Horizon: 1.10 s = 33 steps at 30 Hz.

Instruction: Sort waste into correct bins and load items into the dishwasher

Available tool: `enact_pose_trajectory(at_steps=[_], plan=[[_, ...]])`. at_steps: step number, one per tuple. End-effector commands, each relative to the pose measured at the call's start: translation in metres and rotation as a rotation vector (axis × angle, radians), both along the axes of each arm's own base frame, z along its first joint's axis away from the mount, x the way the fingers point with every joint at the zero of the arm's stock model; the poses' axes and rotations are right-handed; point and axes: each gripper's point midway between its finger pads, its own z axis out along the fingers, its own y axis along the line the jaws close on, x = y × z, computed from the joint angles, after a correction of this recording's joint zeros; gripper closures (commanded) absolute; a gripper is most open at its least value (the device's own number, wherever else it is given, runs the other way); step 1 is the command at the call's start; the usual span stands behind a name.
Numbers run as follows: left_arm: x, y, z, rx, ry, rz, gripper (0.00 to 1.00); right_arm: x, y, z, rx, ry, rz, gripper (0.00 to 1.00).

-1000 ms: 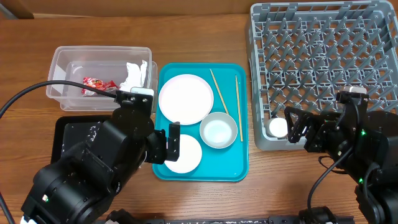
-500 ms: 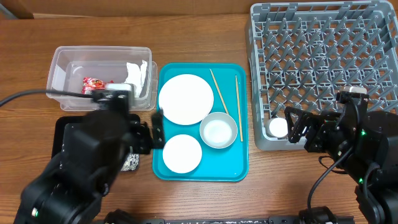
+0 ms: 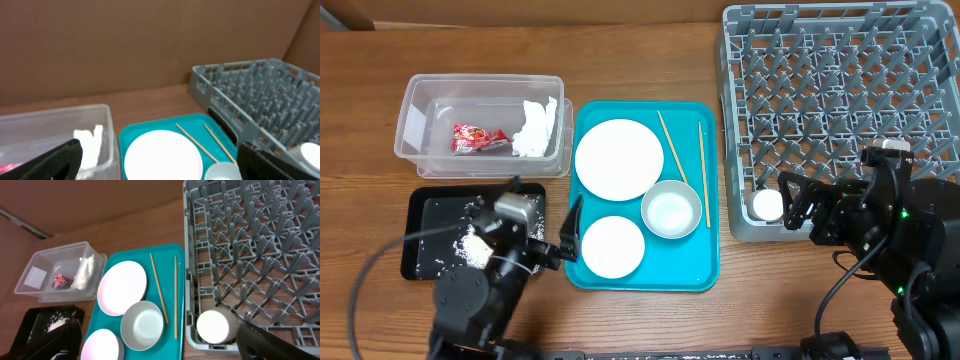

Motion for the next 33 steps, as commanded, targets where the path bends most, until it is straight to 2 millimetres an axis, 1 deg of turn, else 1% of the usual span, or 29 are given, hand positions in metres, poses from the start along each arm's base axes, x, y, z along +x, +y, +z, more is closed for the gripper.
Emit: enact_pose_trajectory(at_steps=[1,7,11,17,19,24,25,26,33], plan=[[-0.006,-0.007,-0.020,0.022,-0.043,-0.053,0.00,0.000,-0.002,0.010,-0.003,-0.031,-0.009,0.00],[-0.008,-0.008,-0.052,0.010,-0.099,-0.064,0.00,0.000,-0.002,0.010,-0.003,-0.031,-0.009,0.00],[-0.010,-0.009,-0.073,0.009,-0.100,-0.070,0.00,0.000,-0.002,0.010,-0.003,-0.031,-0.009,0.00],[-0.011,-0.011,-0.093,-0.004,-0.135,-0.084,0.00,0.000,-0.002,0.010,-0.003,-0.031,-0.009,0.00],[-0.011,-0.012,-0.102,0.000,-0.113,-0.093,0.00,0.000,-0.002,0.010,-0.003,-0.031,-0.008,0.00],[-0.011,-0.012,-0.107,0.003,-0.092,-0.091,0.00,0.000,-0.002,0.010,-0.003,-0.031,-0.009,0.00],[-0.011,-0.012,-0.110,0.005,-0.079,-0.091,0.00,0.000,-0.002,0.010,-0.003,-0.031,-0.009,0.00],[-0.011,-0.012,-0.117,0.011,-0.049,-0.091,0.00,0.000,-0.002,0.010,-0.003,-0.031,-0.009,0.00],[-0.011,-0.012,-0.118,0.011,-0.047,-0.091,0.00,0.000,-0.002,0.010,-0.003,-0.031,-0.009,0.00]])
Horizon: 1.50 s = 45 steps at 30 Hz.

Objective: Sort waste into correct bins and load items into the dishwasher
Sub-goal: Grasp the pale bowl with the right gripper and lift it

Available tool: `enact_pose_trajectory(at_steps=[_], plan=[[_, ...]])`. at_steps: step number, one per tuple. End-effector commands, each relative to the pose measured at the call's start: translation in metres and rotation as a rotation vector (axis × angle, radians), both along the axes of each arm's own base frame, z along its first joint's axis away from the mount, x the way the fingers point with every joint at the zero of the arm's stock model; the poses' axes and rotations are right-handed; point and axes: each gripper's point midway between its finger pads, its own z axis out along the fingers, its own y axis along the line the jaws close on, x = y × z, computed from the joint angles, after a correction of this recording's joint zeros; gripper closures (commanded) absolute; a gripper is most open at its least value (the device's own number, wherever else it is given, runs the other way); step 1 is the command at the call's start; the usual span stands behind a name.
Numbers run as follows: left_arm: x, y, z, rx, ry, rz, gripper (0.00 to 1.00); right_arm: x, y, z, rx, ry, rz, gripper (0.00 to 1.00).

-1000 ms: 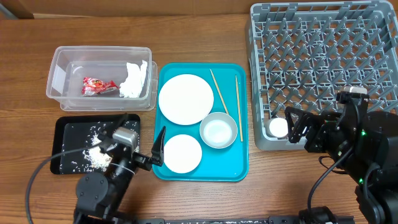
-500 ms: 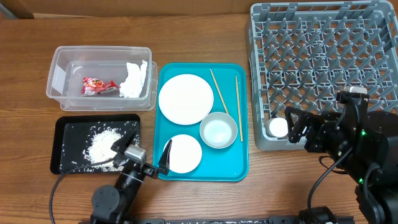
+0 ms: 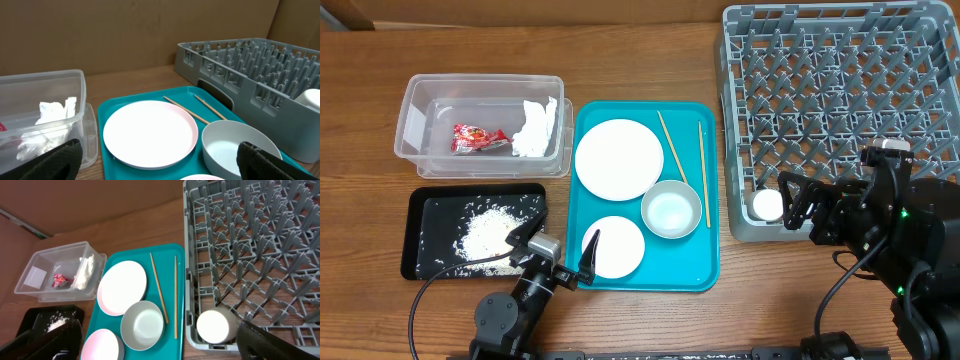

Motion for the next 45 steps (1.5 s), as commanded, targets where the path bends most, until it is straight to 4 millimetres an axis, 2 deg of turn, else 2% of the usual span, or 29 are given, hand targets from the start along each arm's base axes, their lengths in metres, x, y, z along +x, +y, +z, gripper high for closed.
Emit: enact_pose_trajectory(at_steps=[1,10,12,15,17,19,25,28,35,39,42,45], plan=[[-0.001,0.000,0.000,0.012,-0.011,-0.008,0.00,0.000,-0.002,0.010,-0.002,-0.031,-0.009,0.00],[-0.001,0.000,0.000,0.012,-0.011,-0.008,0.00,-0.001,0.001,0.010,0.012,-0.028,0.006,0.00],[-0.001,0.000,0.000,0.012,-0.011,-0.008,0.00,-0.005,0.013,0.013,0.051,-0.026,0.065,0.00],[-0.001,0.000,0.000,0.011,-0.011,-0.008,0.00,-0.006,0.037,0.027,0.135,-0.066,0.195,0.00],[-0.001,0.000,0.000,0.012,-0.011,-0.008,0.00,-0.010,0.056,0.022,0.191,-0.019,0.296,0.00],[-0.001,0.000,0.000,0.012,-0.011,-0.008,0.00,-0.013,0.067,0.000,0.202,0.083,0.339,0.00],[-0.001,0.000,0.000,0.011,-0.011,-0.008,0.00,-0.016,0.090,-0.110,0.052,0.466,0.369,0.04],[-0.001,0.000,0.000,0.011,-0.011,-0.008,0.00,-0.010,0.099,-0.145,-0.033,0.556,0.364,0.09],[-0.001,0.000,0.000,0.012,-0.011,-0.008,0.00,0.018,0.129,-0.200,-0.193,0.597,0.325,0.11],[-0.001,0.000,0.000,0.011,-0.011,-0.008,0.00,0.032,0.121,-0.239,-0.261,0.678,0.181,0.22],[-0.001,0.000,0.000,0.012,-0.011,-0.008,0.00,0.035,0.123,-0.260,-0.263,0.730,0.161,0.27],[-0.001,0.000,0.000,0.012,-0.011,-0.008,0.00,0.036,0.133,-0.275,-0.242,0.762,0.185,0.46]])
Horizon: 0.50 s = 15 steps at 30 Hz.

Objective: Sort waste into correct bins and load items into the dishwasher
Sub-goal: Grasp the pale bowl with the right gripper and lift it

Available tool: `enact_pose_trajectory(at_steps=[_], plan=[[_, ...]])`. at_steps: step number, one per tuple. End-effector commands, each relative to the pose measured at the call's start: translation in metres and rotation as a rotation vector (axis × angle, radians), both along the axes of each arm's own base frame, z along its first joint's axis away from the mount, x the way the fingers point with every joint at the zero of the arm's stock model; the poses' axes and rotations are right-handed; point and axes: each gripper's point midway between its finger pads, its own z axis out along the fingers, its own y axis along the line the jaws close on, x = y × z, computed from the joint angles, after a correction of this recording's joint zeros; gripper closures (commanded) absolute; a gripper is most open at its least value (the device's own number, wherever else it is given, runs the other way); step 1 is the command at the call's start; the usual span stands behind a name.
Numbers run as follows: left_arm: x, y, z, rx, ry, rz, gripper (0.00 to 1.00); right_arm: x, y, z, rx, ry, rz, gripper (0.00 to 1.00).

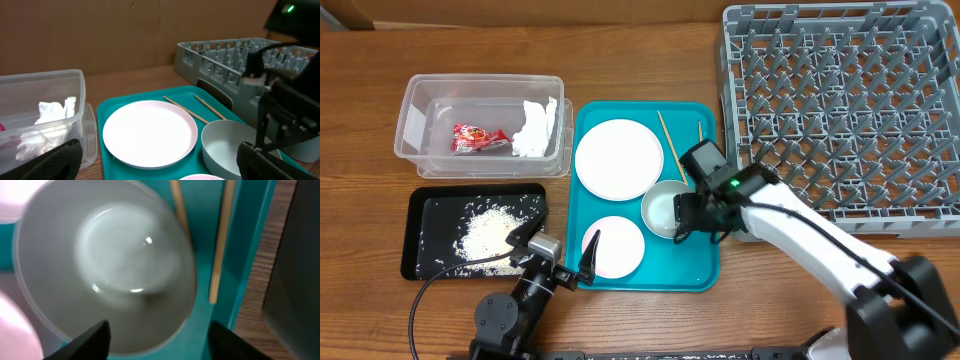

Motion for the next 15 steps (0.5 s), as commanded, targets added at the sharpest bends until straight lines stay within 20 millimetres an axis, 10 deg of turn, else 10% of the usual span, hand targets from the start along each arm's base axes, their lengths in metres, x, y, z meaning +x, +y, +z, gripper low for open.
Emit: enact_pose_trajectory(at_steps=[1,5,15], plan=[[0.000,0.000,0.000,0.011,-0.011,-0.006,0.00,0.002,0.006,-0.010,0.012,0.025,-0.037,0.52],[0.000,0.000,0.000,0.012,-0.011,-0.006,0.00,-0.003,0.006,-0.018,0.005,0.061,-0.033,0.93],[0.000,0.000,0.000,0.011,-0.011,-0.006,0.00,0.008,-0.008,0.043,0.002,-0.096,-0.081,0.96]])
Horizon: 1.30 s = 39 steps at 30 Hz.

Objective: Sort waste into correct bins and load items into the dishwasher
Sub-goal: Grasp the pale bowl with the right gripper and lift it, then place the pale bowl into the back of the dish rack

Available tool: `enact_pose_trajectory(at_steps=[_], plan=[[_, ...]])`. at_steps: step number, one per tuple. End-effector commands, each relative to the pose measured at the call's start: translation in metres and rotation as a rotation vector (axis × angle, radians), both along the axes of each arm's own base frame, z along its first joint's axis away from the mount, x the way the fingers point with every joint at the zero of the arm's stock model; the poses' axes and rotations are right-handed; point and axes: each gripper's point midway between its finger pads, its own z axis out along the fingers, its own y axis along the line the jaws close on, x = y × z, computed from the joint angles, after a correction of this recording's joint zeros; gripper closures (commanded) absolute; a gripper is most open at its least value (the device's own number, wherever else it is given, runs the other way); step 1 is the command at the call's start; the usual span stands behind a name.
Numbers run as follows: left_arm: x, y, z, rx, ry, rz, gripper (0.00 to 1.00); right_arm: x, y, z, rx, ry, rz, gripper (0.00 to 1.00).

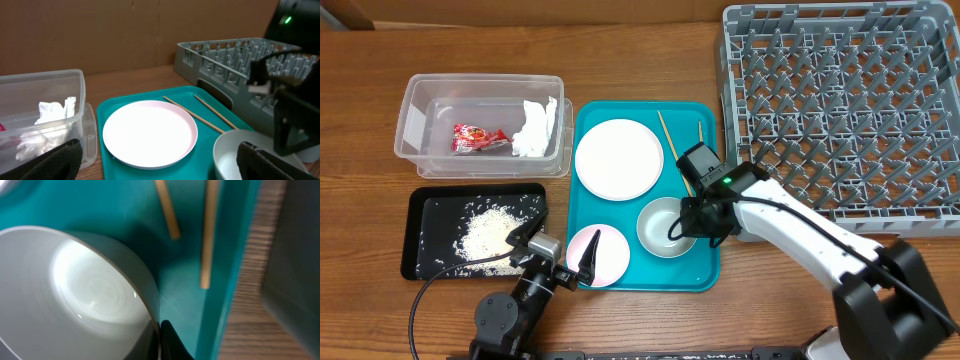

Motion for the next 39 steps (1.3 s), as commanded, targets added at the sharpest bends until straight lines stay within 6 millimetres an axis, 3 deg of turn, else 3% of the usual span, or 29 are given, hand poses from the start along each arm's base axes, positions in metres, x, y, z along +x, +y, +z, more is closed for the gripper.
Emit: enact_pose_trajectory(at_steps=[1,5,12,15,17,23,33,39], plan=[[0.000,0.000,0.000,0.011,-0.011,-0.006,0.00,0.023,-0.003,0.057,0.027,-0.197,-0.031,0.96],[0.000,0.000,0.000,0.011,-0.011,-0.006,0.00,0.039,-0.038,0.107,-0.081,-0.420,-0.103,0.96],[0.000,0.000,0.000,0.011,-0.011,-0.006,0.00,0.070,-0.145,0.218,-0.560,-0.966,-0.443,0.96],[0.000,0.000,0.000,0.012,-0.011,-0.006,0.00,0.069,-0.173,0.258,-0.770,-1.129,-0.597,0.96],[0.000,0.000,0.000,0.011,-0.011,-0.006,0.00,0.072,-0.183,0.271,-0.862,-1.163,-0.642,0.96],[0.000,0.000,0.000,0.011,-0.012,-0.006,0.00,0.097,-0.206,0.259,-1.011,-1.080,-0.626,0.96],[0.000,0.000,0.000,0.011,-0.012,-0.006,0.00,0.133,-0.247,0.180,-1.147,-0.834,-0.554,0.96],[0.000,0.000,0.000,0.011,-0.011,-0.006,0.00,0.151,-0.237,0.138,-1.036,-0.763,-0.467,0.96]])
